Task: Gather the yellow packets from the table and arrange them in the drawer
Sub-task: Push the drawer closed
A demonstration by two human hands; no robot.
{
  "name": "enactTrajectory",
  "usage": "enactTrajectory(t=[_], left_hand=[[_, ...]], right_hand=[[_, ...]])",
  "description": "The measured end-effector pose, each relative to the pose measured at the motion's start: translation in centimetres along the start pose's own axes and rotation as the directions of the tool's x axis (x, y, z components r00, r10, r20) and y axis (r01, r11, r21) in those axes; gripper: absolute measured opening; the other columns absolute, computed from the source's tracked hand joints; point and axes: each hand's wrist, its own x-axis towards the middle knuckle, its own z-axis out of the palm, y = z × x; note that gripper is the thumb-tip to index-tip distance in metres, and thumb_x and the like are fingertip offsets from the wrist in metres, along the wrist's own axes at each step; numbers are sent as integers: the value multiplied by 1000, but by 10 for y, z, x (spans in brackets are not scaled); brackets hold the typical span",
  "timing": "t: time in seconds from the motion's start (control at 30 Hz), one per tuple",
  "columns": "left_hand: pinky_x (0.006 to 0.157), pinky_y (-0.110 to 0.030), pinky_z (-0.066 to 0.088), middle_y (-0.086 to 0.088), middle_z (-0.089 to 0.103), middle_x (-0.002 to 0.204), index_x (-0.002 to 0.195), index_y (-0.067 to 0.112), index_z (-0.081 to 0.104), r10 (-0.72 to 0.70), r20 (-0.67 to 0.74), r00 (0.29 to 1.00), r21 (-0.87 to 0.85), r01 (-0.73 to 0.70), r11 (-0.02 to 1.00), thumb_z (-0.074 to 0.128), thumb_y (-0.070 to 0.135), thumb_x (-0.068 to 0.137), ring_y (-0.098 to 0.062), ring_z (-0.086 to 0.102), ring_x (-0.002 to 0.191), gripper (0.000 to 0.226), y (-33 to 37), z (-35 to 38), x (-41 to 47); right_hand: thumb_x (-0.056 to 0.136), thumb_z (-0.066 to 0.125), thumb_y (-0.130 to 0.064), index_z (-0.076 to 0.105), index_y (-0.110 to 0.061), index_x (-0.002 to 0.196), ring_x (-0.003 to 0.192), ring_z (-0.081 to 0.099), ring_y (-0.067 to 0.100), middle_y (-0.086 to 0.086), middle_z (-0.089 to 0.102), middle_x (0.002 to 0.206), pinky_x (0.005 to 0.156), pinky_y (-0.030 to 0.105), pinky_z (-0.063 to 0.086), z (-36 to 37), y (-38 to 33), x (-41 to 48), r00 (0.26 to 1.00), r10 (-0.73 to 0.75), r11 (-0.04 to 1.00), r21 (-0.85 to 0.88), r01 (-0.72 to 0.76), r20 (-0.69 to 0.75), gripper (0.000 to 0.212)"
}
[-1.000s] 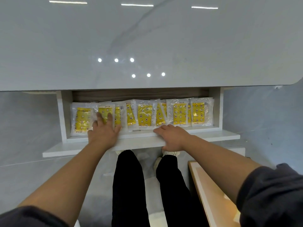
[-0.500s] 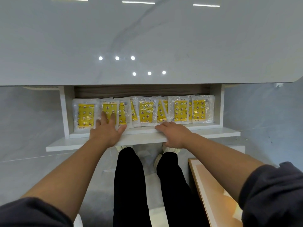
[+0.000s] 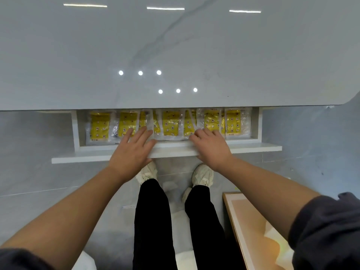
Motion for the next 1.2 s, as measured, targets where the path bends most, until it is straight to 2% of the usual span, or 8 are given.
enactTrajectory(t=[0.1,0.23,0.47,0.57,0.67,0.8,1.03,1.2], left_hand=[[101,-55,34,-18,42,146,123,11,57,-3,-185,983,38,10,999,85,28,63,-35,37,135,68,-4,-20,17],[111,-56,13,-12,8,160,148,19,30,12,-278,961,107,19,994,82,25,67,-31,7,147,97,-14,-40,35],[114,-61,0,-18,-12,159,152,16,-8,-138,-150,979,154,161,975,77,49,69,-33,-10,147,123,-30,-62,67],[114,-63,3,-21,-7,158,152,12,-5,-176,-166,970,142,200,969,77,49,70,-37,-6,147,121,-36,-66,77],[113,-63,8,-22,-2,158,152,13,0,-184,-190,964,113,207,972,76,37,74,-41,-1,146,112,-42,-67,86],[112,-62,10,-23,-3,158,152,17,-4,-201,-238,950,100,230,968,67,14,81,-45,-1,144,101,-45,-64,98],[114,-63,5,-24,-11,157,151,17,-14,-210,-257,943,102,243,965,54,-1,83,-45,-9,144,98,-40,-61,98],[113,-64,1,-22,-23,154,146,18,-27,-250,-133,959,88,262,961,54,24,89,-44,-17,142,99,-41,-75,96]], right_hand=[[53,84,-14,50,-22,125,117,50,28,8,54,128,89,46,38,-9,10,6,973,-55,996,-87,37,-223,80],[58,83,-11,30,-29,146,133,33,27,8,30,152,103,53,23,-25,25,11,900,-156,979,-186,85,-407,104],[68,81,-38,3,-24,153,148,3,33,10,1,162,113,61,4,-52,44,33,946,23,986,-148,-74,-323,116],[68,79,-44,10,-18,153,148,8,35,14,6,161,112,61,13,-57,54,45,950,73,990,-96,-107,-305,112],[60,81,-40,32,-17,145,138,34,37,14,31,154,101,55,34,-56,60,56,930,64,993,-67,-95,-361,100],[55,85,-36,38,-19,141,129,43,37,12,39,148,94,50,38,-58,66,68,900,42,992,-89,-89,-434,100],[77,64,1,6,-15,151,147,9,36,12,9,161,111,66,13,-46,60,72,924,58,985,-132,-116,-377,96],[87,56,-54,4,-18,153,148,-9,34,10,-6,161,114,64,5,-77,53,61,984,64,994,97,-48,-165,91]])
